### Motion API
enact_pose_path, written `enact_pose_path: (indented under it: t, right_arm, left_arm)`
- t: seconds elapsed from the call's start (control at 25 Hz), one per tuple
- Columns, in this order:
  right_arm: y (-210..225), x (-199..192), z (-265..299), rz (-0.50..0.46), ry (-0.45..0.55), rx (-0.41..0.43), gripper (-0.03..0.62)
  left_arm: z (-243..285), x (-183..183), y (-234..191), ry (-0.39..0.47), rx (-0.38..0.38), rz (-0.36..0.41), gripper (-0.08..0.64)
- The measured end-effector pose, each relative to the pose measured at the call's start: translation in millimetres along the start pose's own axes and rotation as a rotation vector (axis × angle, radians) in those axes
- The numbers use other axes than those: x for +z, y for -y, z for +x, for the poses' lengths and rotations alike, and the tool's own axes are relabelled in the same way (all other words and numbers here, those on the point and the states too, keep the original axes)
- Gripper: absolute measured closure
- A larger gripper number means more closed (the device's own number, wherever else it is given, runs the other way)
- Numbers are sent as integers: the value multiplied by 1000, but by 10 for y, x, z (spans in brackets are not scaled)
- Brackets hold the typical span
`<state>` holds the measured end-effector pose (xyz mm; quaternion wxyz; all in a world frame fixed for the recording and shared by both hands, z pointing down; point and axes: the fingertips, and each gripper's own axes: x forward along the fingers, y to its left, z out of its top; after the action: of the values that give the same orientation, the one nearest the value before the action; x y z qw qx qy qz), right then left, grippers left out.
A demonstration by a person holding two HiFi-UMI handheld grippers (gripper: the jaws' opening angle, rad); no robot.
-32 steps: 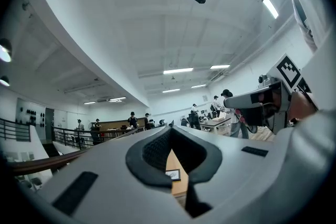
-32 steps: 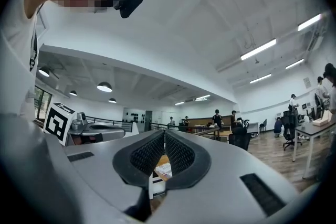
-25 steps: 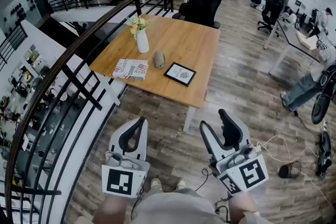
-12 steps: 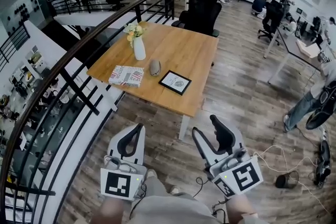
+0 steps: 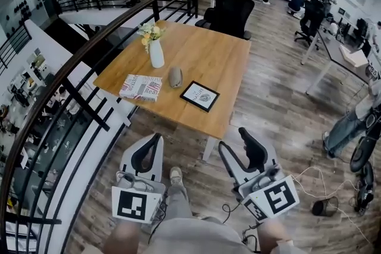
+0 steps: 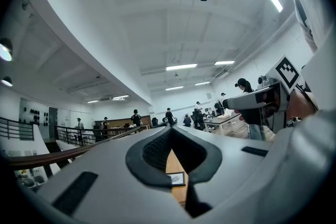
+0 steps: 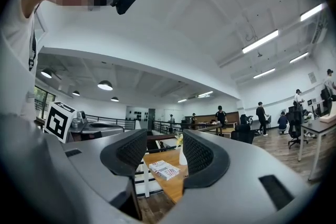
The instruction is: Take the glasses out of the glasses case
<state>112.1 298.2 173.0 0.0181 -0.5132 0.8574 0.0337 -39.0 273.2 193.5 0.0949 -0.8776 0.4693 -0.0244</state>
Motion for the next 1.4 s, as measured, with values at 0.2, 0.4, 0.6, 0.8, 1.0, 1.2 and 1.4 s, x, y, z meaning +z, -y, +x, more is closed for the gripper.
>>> enact_pose_path:
  t: [0.2,0.4,0.6,0.8,1.0,1.2,1.4]
  right_arm:
    - [251,-217,667,4,-28,-11,357]
    - [521,-343,1492,22,-57,-19,357]
    - [759,-447,2436,34,-77,-25,356]
    - [966,-524,3214,35,-88,-37,356]
    - [1151,-595,3696,39,-105,-48,357]
    - [1318,-651,3975,39,-115,-52,357]
    - [1471,-779,4141,52,-135,-32,357]
  left_arm:
    - [563,-312,-423,-21,-12,-10,545]
    - [1215,-537,-977,-53,-24,-20,545]
    - [1879,-686,-1646,-57,-45,-19,545]
    - [2426,-840,-2197,-68,-64,-23,545]
    - [2795,-911,-2565,-60,-61,-22,545]
    - [3014,-1015,-2748,-66,-58,-22,545]
    - [3165,-1134,-2738,-90,-50,-39,545]
